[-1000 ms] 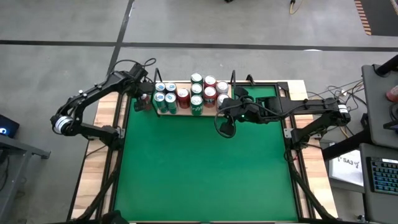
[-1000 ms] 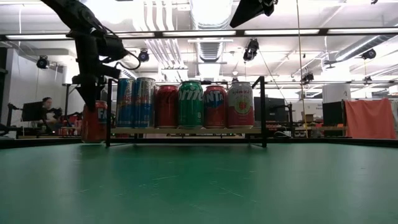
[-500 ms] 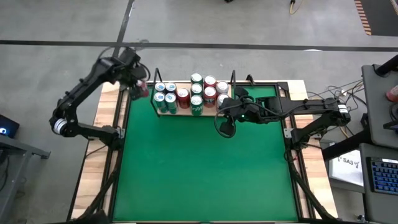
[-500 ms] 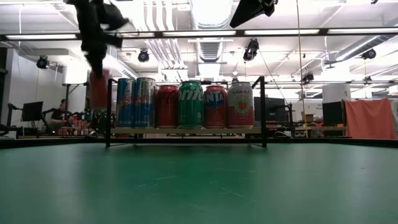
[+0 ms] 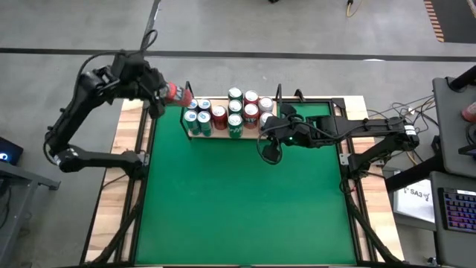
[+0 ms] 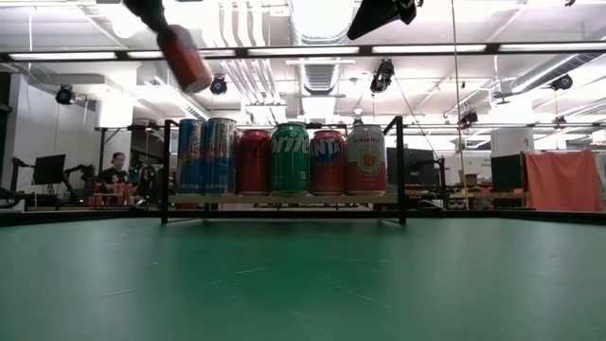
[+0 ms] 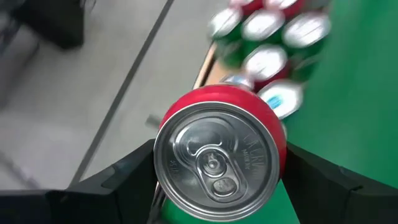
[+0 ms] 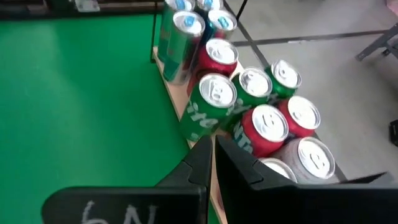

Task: Pick and place cans onto a shelf
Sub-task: Put the orange soda can on the shelf aligned with the other orange soda can

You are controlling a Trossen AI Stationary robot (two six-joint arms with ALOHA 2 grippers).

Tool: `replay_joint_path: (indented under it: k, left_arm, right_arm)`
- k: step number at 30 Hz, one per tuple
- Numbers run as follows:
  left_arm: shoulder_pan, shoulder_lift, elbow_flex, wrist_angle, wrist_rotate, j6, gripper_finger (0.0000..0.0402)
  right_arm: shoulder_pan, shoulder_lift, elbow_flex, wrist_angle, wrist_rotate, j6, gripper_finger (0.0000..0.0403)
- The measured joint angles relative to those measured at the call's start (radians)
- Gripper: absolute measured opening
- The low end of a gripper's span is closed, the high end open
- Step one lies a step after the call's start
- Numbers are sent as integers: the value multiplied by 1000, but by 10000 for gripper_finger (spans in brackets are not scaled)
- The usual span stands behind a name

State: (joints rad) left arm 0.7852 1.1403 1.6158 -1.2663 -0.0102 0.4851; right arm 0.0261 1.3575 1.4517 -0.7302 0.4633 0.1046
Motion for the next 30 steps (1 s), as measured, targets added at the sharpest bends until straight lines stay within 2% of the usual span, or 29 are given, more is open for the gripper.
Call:
replay_joint_path:
  k: [4,12,16,20,24,30]
  left_arm:
    - [-176,-35,-3,26,-5,-64,277]
    - [-602,-12,-6,114,-12,-125,277]
    - [-800,34,-6,161,-108,-128,277]
    - [-940,97,-7,166,-214,-128,277]
    - [-1003,164,-7,180,-253,-128,277]
    - [-1016,257,-8,253,-270,-128,277]
  right_arm:
    - [0,0,0,29,-34,-19,12]
    - [0,0,0,70,-271,-53,13]
    - [2,0,0,103,-346,-54,13]
    - [9,1,0,122,-384,-53,20]
    - [25,6,0,127,-394,-22,66]
    - [70,65,0,147,-393,7,190]
